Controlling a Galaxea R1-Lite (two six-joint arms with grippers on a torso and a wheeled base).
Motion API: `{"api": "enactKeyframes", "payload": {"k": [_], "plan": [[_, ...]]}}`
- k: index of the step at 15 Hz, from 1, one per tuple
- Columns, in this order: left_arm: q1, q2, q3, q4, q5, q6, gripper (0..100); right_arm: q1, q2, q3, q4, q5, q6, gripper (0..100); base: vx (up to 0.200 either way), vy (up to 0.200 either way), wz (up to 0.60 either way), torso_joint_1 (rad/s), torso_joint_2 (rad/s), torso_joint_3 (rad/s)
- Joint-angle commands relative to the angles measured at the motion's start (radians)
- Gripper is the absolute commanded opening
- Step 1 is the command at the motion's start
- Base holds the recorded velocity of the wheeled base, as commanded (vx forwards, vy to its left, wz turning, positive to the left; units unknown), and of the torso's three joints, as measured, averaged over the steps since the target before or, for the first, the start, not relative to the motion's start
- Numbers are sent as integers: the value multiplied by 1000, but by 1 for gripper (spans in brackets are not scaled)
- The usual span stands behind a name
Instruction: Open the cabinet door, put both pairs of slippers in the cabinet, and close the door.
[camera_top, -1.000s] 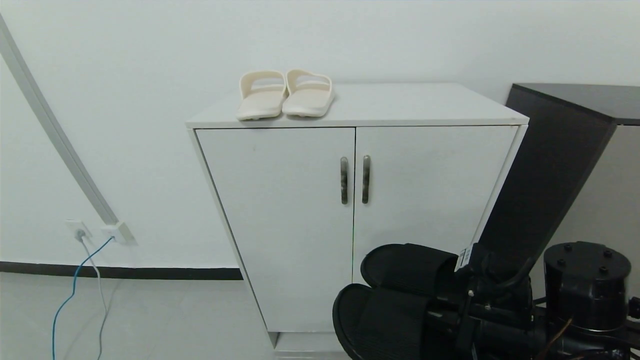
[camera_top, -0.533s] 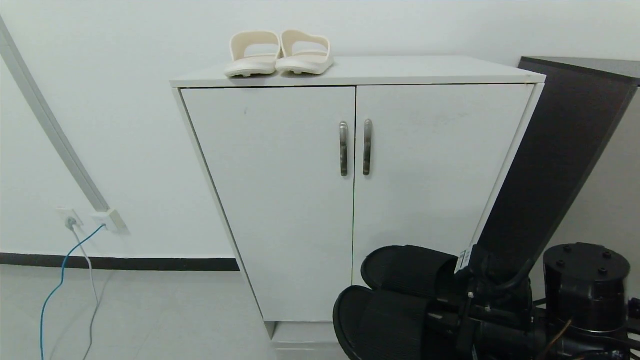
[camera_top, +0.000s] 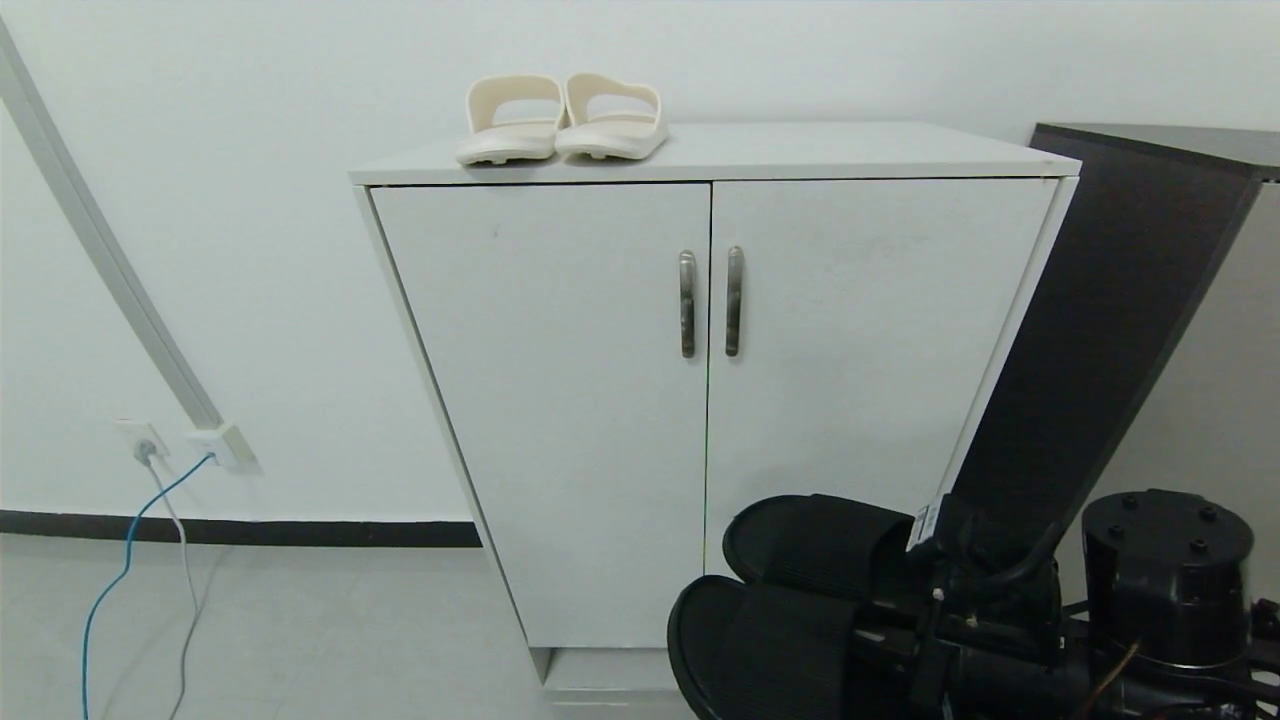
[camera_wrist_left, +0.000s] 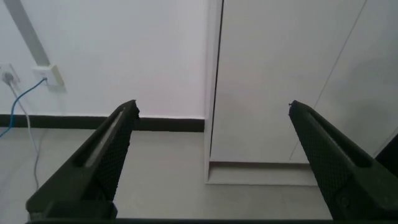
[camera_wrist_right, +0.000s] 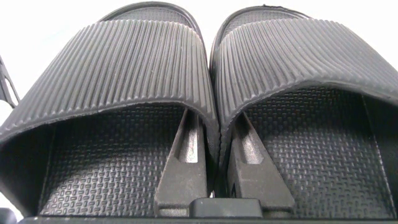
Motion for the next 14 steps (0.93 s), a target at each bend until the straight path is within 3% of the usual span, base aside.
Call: {"api": "enactKeyframes", "payload": {"k": [1,2,3,4,5,7,11,14], "plan": [[1,1,-3,-1,5,-1,100,0,-5,2,-2,-1,-2,0,0,0,0,0,0,0],[1,1,-14,-4,5,1,100,2,-5,6,-6,-2,-2,0,0,0,0,0,0,0],[1,42,-120,-7,5,-38,100,2,-3,14,-17,-2,-2,0,0,0,0,0,0,0],[1,102,-218,0,4,-100,100,2,-3,17,-31,-2,-2,0,0,0,0,0,0,0],[-2,177,-269,3,-10,-113,100,2,-3,17,-37,-2,-2,0,0,0,0,0,0,0],[-5,295,-276,-3,-94,-110,100,7,-3,21,-38,-2,-2,0,0,0,0,-2,137,110],[-5,443,-307,-49,-363,-64,100,19,-3,34,-42,-7,-3,0,0,0,0,-1,98,38],[-7,595,-382,-76,-453,-47,100,22,-3,32,-43,-7,0,0,0,0,0,0,0,0]]}}
